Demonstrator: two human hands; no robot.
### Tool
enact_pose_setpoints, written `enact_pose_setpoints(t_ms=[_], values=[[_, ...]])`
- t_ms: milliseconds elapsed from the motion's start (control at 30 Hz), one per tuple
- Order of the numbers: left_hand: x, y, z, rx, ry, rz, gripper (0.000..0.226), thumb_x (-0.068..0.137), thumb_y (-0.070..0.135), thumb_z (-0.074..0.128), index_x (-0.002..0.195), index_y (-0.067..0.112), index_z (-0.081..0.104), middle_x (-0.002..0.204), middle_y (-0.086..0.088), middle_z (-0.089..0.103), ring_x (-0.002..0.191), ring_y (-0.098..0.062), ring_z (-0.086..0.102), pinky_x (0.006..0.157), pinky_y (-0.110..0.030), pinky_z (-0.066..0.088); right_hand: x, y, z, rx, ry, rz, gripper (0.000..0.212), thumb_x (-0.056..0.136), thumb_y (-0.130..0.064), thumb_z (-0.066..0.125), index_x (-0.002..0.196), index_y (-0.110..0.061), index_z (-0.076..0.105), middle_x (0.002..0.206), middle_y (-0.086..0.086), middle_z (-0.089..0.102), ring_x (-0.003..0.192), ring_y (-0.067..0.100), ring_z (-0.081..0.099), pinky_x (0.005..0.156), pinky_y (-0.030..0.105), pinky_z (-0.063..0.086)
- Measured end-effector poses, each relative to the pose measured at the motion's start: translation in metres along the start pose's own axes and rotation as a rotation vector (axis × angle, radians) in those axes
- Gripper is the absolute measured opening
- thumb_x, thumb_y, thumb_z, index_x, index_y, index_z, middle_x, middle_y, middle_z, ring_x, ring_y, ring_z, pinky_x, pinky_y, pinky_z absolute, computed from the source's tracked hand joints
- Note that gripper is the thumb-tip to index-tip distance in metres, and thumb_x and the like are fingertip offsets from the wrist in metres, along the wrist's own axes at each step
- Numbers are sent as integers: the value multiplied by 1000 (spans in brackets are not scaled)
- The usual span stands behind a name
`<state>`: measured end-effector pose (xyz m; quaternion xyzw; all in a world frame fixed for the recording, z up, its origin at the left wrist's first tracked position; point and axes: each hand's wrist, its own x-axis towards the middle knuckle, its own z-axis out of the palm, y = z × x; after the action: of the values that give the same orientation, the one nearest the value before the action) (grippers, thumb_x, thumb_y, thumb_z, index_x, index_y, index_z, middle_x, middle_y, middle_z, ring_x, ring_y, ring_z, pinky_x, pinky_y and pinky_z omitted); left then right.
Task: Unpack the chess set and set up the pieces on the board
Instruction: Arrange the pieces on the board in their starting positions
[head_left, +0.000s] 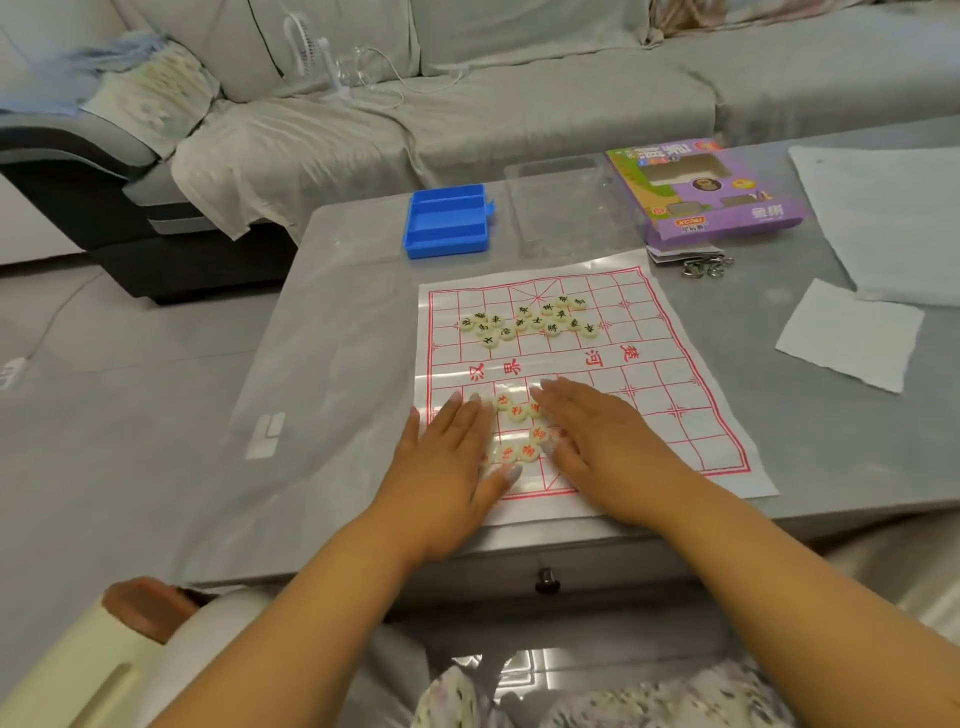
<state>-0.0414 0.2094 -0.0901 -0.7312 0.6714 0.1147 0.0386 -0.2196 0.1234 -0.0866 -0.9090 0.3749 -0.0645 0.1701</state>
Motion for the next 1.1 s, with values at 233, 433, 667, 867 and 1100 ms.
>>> enact_pose_setpoints(t_ms=[233, 433, 667, 867, 1100], values=[[4, 24, 11, 61, 51, 42, 80, 84, 69, 0, 150, 25, -14, 158, 6, -20, 142, -13, -25, 116, -44, -16, -9, 6, 12, -146, -54, 4, 58, 100, -44, 22, 150, -26, 1, 158, -7, -5, 145, 10, -8, 115, 29, -6], [13, 25, 13, 40, 61, 2, 89, 74, 73, -10, 150, 26, -15, 157, 5, -20, 143, -14, -24, 116, -47, -14, -11, 10, 11, -171, -83, 59, 60, 99, -46, 22, 150, -25, -2, 158, -6, -8, 145, 12, -9, 115, 32, -5], [10, 23, 20, 49, 116, 16, 82, 81, 70, -3, 150, 27, -15, 158, 7, -20, 143, -14, -24, 116, -45, -16, -15, 10, 12, -168, -53, 94, 64, 98, -49, 21, 150, -24, -8, 158, -5, -13, 145, 13, -12, 114, 30, -7], [4, 9, 29, 2, 182, -111, 94, 71, 77, -15, 146, 22, -25, 155, 1, -28, 141, -18, -28, 112, -40, -20, -19, 16, 16, -194, -24, 137, 73, 94, -59, 18, 149, -23, -12, 157, -3, -15, 145, 15, -12, 110, 29, -10], [1, 10, 31, -97, 213, -143, 102, 72, 81, 13, 149, 22, -17, 159, -2, -15, 146, -21, -13, 115, -38, -9, -23, 18, 18, -97, 63, 226, 88, 86, -68, 32, 149, -23, -11, 158, -4, -9, 146, 16, -3, 115, 33, 3]])
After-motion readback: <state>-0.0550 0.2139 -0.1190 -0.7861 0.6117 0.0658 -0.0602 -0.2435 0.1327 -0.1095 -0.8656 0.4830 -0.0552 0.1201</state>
